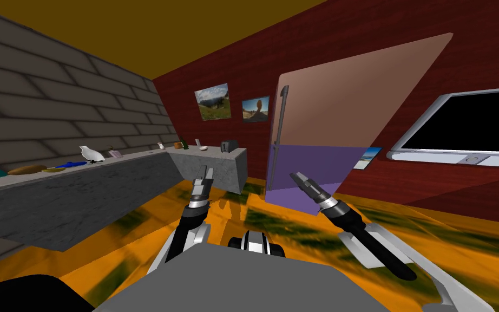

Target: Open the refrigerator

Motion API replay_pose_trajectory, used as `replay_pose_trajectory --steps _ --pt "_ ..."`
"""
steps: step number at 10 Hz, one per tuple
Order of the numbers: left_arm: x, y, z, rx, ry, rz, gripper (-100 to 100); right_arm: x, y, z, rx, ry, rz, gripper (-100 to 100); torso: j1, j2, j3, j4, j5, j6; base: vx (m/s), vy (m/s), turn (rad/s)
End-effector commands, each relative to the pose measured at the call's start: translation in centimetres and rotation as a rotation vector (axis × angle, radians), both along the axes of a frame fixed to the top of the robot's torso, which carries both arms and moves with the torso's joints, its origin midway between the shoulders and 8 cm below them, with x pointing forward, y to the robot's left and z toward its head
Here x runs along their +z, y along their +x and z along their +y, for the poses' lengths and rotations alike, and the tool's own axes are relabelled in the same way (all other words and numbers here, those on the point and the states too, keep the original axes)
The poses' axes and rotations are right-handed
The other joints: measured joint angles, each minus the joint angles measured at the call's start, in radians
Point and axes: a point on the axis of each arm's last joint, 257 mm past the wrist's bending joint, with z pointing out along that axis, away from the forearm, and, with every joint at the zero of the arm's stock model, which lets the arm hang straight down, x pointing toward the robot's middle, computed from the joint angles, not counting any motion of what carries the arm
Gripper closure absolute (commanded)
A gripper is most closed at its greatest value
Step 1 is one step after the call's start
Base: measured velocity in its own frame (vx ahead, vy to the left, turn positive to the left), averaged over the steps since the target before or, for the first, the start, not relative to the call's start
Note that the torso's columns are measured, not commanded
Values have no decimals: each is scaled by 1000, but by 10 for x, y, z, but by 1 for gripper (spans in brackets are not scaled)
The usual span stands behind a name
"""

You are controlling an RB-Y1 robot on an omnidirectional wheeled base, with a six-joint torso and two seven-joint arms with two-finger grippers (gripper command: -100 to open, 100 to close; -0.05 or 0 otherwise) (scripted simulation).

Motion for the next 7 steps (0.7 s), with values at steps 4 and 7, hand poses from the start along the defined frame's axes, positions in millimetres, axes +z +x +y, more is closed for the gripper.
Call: replay_pose_trajectory --steps 4,7 --pt "0 0 0 0 0 0 0 -15 19 -15 -31 -193 27 -100 0 0 0 0 0 0 40 69 -22" --pt "0 0 0 0 0 0 0 -22 36 -33 -69 -323 41 -100 -1 0 0 0 0 0 50 72 -16"
